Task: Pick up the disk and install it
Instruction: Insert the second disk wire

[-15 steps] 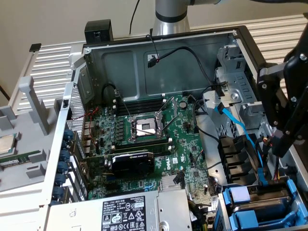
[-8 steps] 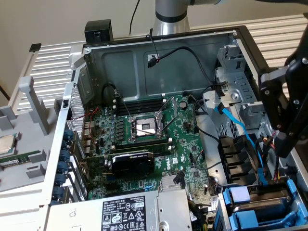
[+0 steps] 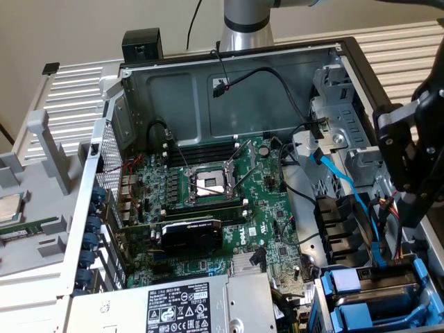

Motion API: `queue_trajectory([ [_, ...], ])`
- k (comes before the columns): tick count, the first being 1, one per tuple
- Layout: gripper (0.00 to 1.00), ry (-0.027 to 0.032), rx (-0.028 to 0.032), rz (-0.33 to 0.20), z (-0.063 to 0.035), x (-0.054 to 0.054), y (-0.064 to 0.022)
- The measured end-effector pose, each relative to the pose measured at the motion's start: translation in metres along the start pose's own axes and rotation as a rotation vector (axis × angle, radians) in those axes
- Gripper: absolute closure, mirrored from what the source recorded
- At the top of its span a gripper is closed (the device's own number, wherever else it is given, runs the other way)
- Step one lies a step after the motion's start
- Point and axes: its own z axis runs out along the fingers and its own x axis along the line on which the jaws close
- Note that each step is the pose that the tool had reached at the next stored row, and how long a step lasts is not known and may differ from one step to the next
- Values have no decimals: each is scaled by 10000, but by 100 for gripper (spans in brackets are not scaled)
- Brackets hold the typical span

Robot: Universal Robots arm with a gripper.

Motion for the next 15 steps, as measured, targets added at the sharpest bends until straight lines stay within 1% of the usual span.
queue_trajectory([
  [15, 89, -1, -2, -14, 0, 1, -1],
])
